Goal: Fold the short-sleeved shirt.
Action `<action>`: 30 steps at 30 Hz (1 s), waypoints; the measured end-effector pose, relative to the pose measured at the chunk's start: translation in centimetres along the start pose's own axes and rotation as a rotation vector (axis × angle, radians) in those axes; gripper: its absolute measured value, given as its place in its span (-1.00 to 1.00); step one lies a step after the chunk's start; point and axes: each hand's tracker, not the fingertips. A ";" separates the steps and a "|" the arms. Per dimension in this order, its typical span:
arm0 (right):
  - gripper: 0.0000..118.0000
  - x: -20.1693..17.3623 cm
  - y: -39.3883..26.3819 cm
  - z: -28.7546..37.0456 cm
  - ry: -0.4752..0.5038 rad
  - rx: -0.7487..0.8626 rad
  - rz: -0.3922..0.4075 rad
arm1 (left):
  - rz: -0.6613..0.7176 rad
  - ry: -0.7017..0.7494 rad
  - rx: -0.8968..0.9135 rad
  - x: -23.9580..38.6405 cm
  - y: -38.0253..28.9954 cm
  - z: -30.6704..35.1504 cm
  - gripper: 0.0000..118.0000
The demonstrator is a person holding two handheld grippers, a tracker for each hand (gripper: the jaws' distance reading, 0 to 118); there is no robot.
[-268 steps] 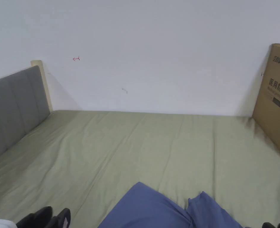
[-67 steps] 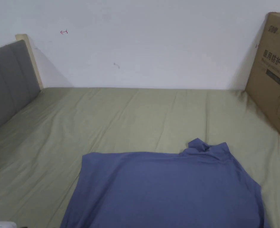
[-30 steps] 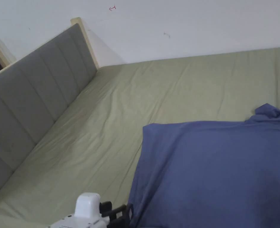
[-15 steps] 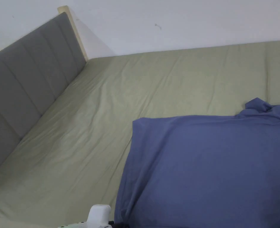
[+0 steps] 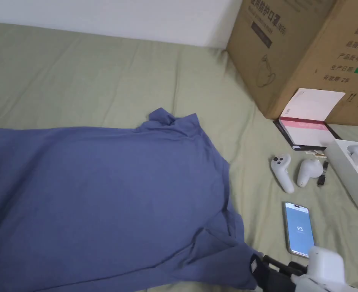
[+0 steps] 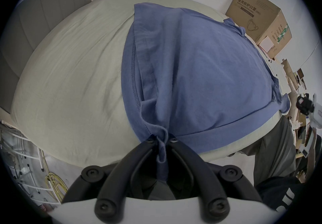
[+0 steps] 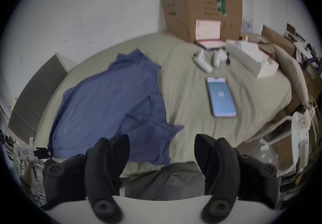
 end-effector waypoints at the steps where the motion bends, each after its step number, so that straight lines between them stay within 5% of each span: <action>1: 0.37 1.1 -0.4 -1.5 -0.004 -0.046 -0.018 | 0.003 -0.001 0.000 0.0 0.0 0.0 -0.89; 6: 0.29 2.5 -0.7 -7.0 0.006 -0.211 -0.020 | 0.019 -0.011 -0.003 0.5 0.1 0.4 -0.89; 7: 0.13 2.6 -0.7 -7.9 0.013 -0.211 -0.015 | 0.023 -0.012 -0.002 0.4 0.1 0.5 -0.89; 9: -0.50 2.6 -0.8 -9.1 0.026 -0.248 -0.008 | 0.032 -0.016 -0.002 0.4 0.1 0.6 -0.89; 11: -0.58 2.3 -0.9 -9.1 0.005 -0.239 0.047 | 0.042 -0.021 -0.002 0.3 0.1 0.6 -0.89; 13: -0.89 1.9 -0.8 -8.4 0.010 -0.212 0.055 | 0.046 -0.021 0.004 0.4 0.0 0.8 -0.89; 16: -0.89 2.0 0.0 -7.1 0.047 -0.161 0.014 | 0.029 -0.010 0.083 0.9 -0.2 2.4 -0.90; 22: -0.89 -1.4 6.4 -7.4 0.146 -0.026 0.095 | 0.113 -0.073 0.254 0.9 5.8 4.9 -0.90; 26: -0.89 -5.0 12.7 -12.1 0.089 0.007 0.178 | 0.140 -0.106 0.284 -1.2 12.3 1.9 -0.90; 30: -0.89 -6.9 17.8 -17.9 0.062 -0.004 0.138 | 0.144 -0.094 0.262 -2.2 18.7 -2.1 -0.90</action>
